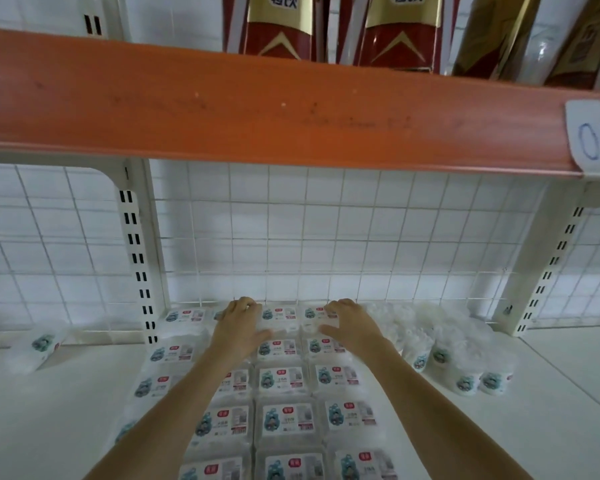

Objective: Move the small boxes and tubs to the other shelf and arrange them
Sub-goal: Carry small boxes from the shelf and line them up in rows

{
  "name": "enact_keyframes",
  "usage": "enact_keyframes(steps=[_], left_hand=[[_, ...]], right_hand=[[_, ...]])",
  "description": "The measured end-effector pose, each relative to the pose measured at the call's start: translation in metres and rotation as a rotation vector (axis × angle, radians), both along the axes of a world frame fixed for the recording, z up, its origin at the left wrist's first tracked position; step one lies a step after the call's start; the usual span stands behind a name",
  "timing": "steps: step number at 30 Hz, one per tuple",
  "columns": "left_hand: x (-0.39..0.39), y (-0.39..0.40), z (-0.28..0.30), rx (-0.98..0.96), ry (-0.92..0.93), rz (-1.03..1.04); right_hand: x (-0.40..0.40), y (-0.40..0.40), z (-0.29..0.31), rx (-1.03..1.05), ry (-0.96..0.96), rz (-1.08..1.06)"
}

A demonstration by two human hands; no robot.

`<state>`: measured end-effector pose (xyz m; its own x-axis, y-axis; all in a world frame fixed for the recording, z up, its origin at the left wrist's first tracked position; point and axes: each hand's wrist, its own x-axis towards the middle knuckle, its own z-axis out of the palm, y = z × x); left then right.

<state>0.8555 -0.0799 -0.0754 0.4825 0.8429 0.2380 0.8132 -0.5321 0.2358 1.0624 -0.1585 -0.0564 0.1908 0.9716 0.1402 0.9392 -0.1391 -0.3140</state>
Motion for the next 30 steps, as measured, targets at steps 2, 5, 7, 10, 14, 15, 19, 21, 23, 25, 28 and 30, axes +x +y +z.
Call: enact_keyframes(steps=[2, 5, 7, 10, 14, 15, 19, 21, 23, 25, 28, 30], left_hand=[[0.000, -0.003, 0.000, 0.013, 0.003, 0.009], [-0.005, -0.010, 0.000, 0.028, -0.026, 0.004], [-0.011, -0.016, 0.002, 0.050, -0.083, -0.040], [-0.022, -0.035, 0.009, 0.101, -0.101, -0.106], [-0.042, -0.082, 0.018, 0.181, -0.100, -0.149], [-0.049, -0.096, 0.019, 0.206, -0.090, -0.157], [-0.080, -0.159, 0.015, 0.293, -0.096, -0.189], [-0.097, -0.191, 0.008, 0.358, -0.096, -0.174], [-0.112, -0.225, 0.004, 0.319, -0.093, -0.142], [-0.128, -0.259, -0.002, 0.294, -0.107, -0.103], [-0.155, -0.308, -0.018, 0.301, -0.083, -0.037], [-0.179, -0.342, -0.033, 0.267, -0.050, 0.017]], right_hand=[[-0.003, -0.004, 0.004, -0.016, -0.074, 0.008], [-0.008, -0.021, 0.010, 0.032, -0.071, -0.013], [-0.011, -0.039, 0.015, 0.072, -0.089, -0.027], [-0.014, -0.074, 0.023, 0.089, -0.162, -0.020], [-0.020, -0.131, 0.028, 0.124, -0.171, -0.006], [-0.023, -0.149, 0.027, 0.139, -0.166, 0.009], [-0.041, -0.215, 0.012, 0.215, -0.164, 0.097], [-0.049, -0.244, 0.001, 0.238, -0.133, 0.136], [-0.056, -0.268, -0.010, 0.254, -0.116, 0.176], [-0.067, -0.290, -0.018, 0.240, -0.104, 0.226], [-0.091, -0.316, -0.035, 0.214, -0.112, 0.311], [-0.112, -0.327, -0.047, 0.202, -0.093, 0.372]])
